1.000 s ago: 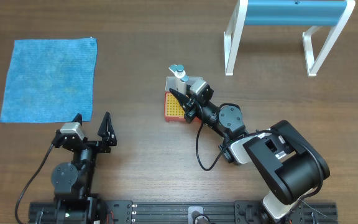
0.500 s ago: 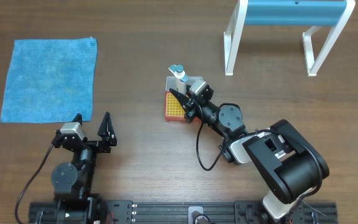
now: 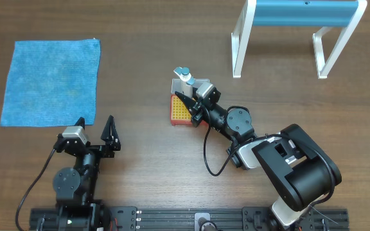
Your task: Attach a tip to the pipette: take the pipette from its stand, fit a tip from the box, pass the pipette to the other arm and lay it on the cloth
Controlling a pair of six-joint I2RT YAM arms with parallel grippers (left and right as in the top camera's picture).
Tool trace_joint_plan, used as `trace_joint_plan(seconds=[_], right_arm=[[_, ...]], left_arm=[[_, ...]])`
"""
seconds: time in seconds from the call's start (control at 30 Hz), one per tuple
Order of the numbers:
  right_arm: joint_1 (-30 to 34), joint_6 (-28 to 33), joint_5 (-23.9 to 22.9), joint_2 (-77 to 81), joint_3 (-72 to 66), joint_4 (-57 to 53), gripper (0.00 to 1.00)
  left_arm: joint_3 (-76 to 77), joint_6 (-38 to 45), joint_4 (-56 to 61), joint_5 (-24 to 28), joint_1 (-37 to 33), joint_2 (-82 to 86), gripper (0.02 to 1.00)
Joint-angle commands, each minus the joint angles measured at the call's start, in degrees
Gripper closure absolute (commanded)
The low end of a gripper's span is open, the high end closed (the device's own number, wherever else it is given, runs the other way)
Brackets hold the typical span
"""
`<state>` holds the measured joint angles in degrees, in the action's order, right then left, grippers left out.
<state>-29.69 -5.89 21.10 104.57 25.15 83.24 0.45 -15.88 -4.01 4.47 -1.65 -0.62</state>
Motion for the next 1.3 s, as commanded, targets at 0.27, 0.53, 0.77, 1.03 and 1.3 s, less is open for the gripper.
trace_joint_plan(seconds=[0.27,0.53,0.77,1.03,1.3], right_arm=[[0.2,0.6,2.5,-1.5,1.0,0.3,0.921],[0.2,0.6,2.5,-1.5,1.0,-2.4,0.921],[0.3,3.1,2.5,-1.5,1.0,-3.7,0.919],[0.2,3.2,2.5,-1.5,1.8,-3.7,0.919],[-0.5,3.2,2.6,-0.7,1.8,-4.3,0.921]], left_arm=[[-0.1,0.5,-0.3,-0.7,0.2,0.4,0.161],[-0.1,0.5,-0.3,-0.7,0.2,0.4,0.161],[-0.1,0.5,-0.3,-0.7,0.2,0.4,0.156],[-0.1,0.5,-0.3,-0.7,0.2,0.4,0.156],[-0.1,0.5,-0.3,-0.7,0.2,0.4,0.161]])
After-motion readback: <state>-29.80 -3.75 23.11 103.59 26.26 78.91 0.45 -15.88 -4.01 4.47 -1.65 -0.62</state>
